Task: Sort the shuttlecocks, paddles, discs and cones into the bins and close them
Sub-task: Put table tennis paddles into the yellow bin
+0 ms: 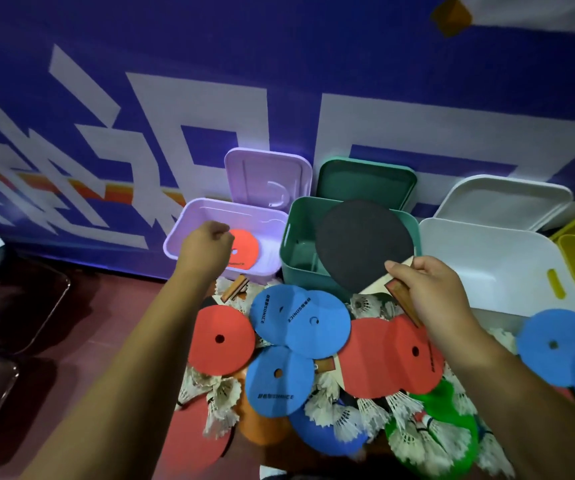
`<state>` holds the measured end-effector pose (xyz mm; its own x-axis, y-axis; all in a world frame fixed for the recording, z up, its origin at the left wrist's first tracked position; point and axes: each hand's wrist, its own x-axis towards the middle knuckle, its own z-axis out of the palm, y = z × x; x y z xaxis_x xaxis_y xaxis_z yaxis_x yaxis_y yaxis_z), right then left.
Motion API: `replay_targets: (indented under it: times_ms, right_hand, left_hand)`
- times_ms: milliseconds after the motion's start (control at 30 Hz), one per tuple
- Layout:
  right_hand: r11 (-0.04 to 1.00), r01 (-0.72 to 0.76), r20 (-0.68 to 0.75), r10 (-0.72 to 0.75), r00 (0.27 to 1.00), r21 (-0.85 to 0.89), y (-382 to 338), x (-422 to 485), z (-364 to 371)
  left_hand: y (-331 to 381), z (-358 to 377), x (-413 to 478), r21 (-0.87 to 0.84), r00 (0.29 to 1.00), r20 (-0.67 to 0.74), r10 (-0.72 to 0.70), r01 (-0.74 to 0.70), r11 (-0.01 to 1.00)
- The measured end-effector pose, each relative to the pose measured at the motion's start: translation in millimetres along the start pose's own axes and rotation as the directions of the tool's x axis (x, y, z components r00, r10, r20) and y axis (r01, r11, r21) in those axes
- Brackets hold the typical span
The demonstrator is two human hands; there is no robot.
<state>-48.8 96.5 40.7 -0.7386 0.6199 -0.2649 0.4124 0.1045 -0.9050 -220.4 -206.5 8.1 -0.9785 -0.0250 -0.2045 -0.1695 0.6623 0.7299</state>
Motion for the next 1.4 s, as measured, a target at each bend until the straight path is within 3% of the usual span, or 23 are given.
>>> replay_targets:
  times_ms: [100, 267, 433, 567, 767, 933, 1067, 1233, 1400]
  right_hand:
    - [0.999, -0.017, -0.011, 0.016, 1.0, -0.03, 3.5, -2.0, -0.6]
    - [0.999, -0.022, 0.051, 0.023, 0.998, -0.03, 0.1, -12.2, -1.2]
    - [0.999, -0.026, 0.116, 0.024, 0.993, 0.02, -5.2, -16.8, -19.8]
    - [0.999, -0.016, 0.108, 0.02, 0.994, -0.033, 1.2, -13.5, -54.0]
    - [0.998, -0.052, 0.075, 0.054, 0.996, -0.024, 27.2, 6.2, -140.3]
    - [0.936, -0.203, 0.059, 0.194, 0.979, 0.287, 69.2, 44.0, -231.9]
    - [0.866, -0.189, 0.021, 0.202, 0.979, 0.462, 100.8, 75.2, -304.0]
    - [0.823, -0.095, -0.117, 0.192, 0.975, 0.56, 134.7, 116.9, -389.3]
    - [0.791, 0.004, -0.25, 0.189, 0.95, 0.612, 157.1, 157.7, -468.4]
  left_hand:
    - [-1.2, 11.9, -14.8, -0.233, 0.996, 0.093, -0.004, 0.026, 0.972]
    - [35.3, 38.1, -47.8, -0.498, 0.938, 0.324, 0.124, 0.058, 0.865]
    - [69.2, 69.2, -70.4, -0.605, 0.878, 0.409, 0.25, 0.055, 0.794]
    - [90.8, 99.1, -80.8, -0.653, 0.849, 0.472, 0.238, 0.155, 0.742]
    - [136.9, 160.9, -96.6, -0.659, 0.841, 0.511, 0.176, 0.253, 0.708]
    - [191.1, 231.8, -127.4, -0.652, 0.833, 0.543, 0.108, 0.337, 0.679]
    - [235.0, 300.1, -156.7, -0.63, 0.8, 0.592, 0.096, 0.385, 0.675]
    - [288.9, 378.8, -183.2, -0.509, 0.768, 0.636, 0.079, 0.34, 0.791]
    - [319.8, 438.8, -211.6, -0.333, 0.758, 0.648, 0.078, 0.189, 0.924]
